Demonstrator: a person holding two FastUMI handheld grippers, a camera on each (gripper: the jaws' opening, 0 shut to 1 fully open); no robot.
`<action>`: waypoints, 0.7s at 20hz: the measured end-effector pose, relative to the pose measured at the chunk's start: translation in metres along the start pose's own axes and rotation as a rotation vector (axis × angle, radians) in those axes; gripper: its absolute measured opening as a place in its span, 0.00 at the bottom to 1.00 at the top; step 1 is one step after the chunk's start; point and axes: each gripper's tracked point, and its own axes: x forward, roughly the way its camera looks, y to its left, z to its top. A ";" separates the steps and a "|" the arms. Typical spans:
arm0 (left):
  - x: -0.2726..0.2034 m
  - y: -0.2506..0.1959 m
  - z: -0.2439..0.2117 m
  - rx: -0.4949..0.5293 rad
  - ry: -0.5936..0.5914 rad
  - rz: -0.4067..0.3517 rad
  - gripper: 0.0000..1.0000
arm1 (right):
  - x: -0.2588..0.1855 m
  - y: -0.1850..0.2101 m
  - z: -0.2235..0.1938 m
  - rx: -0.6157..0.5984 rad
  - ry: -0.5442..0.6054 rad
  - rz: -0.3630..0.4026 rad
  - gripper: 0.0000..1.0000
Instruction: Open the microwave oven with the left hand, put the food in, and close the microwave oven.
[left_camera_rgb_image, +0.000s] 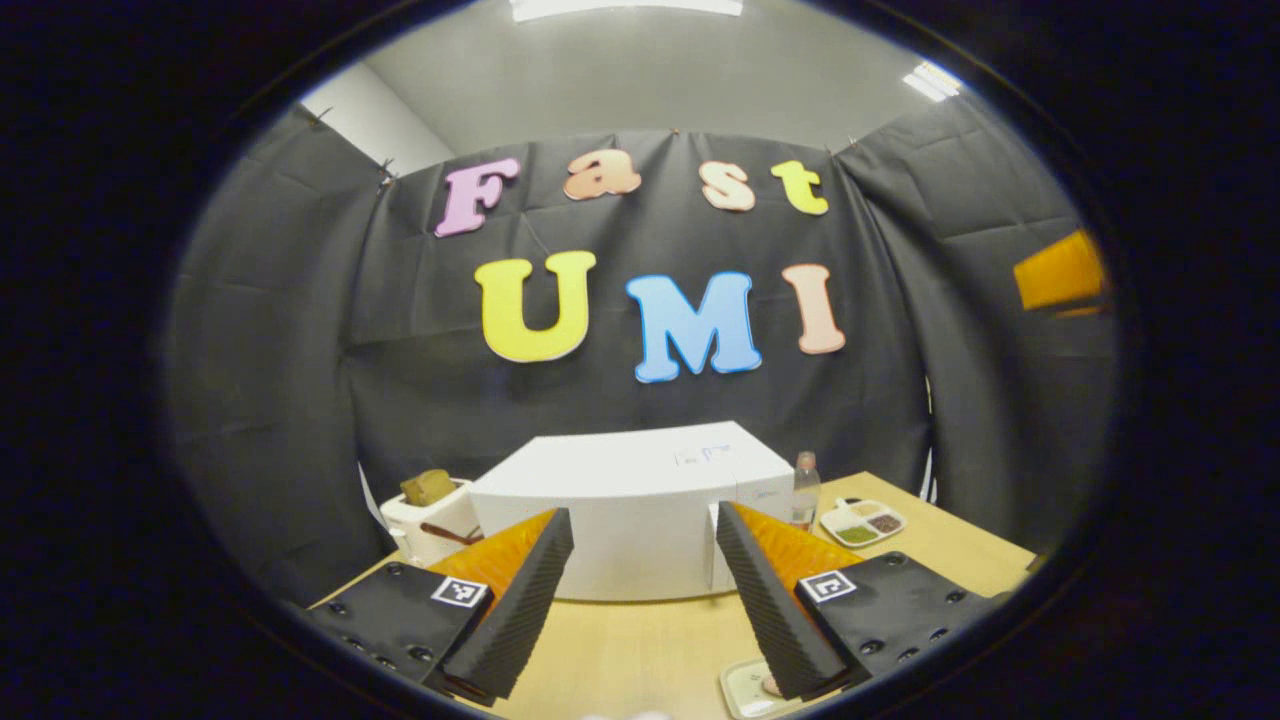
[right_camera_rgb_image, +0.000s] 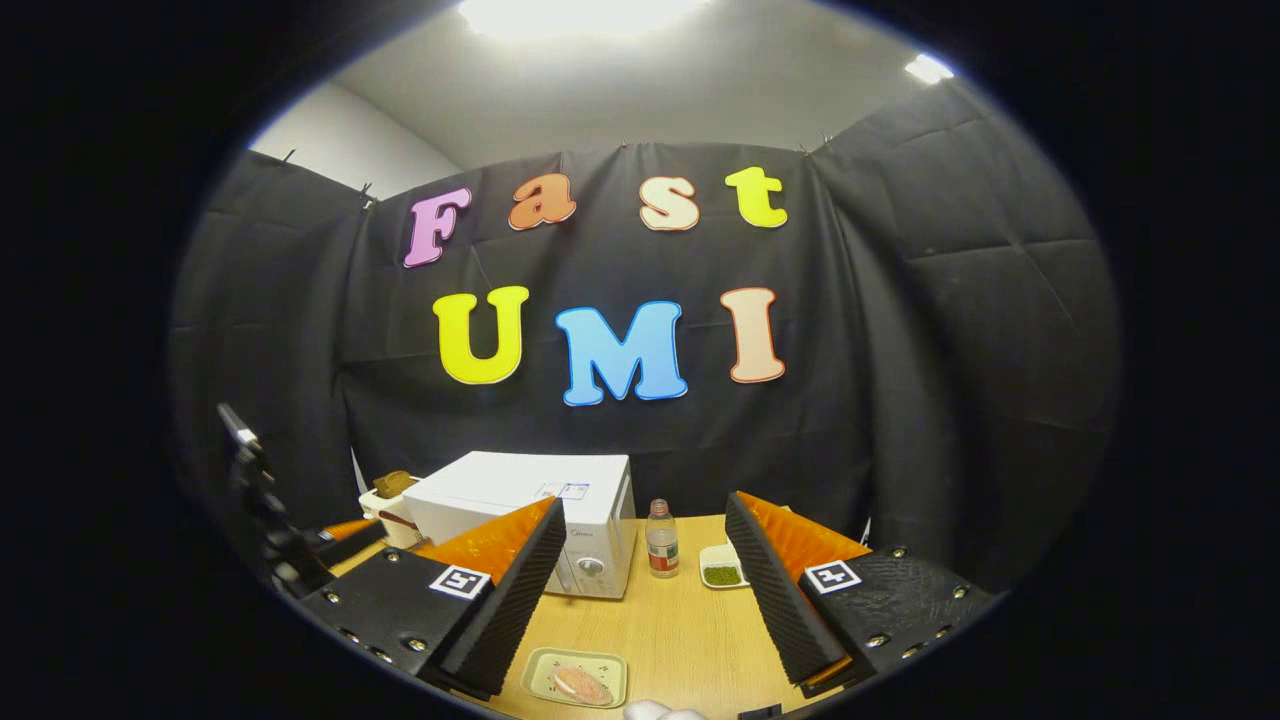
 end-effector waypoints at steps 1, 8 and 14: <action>0.016 -0.008 -0.019 0.005 0.019 0.005 0.96 | -0.002 -0.003 0.001 -0.005 0.007 -0.008 0.99; 0.119 -0.081 -0.117 -0.008 0.095 -0.082 0.99 | -0.001 -0.040 0.002 -0.079 0.055 -0.134 0.99; 0.176 -0.095 -0.137 -0.048 0.098 -0.070 1.00 | 0.000 -0.064 -0.013 -0.102 0.088 -0.216 0.98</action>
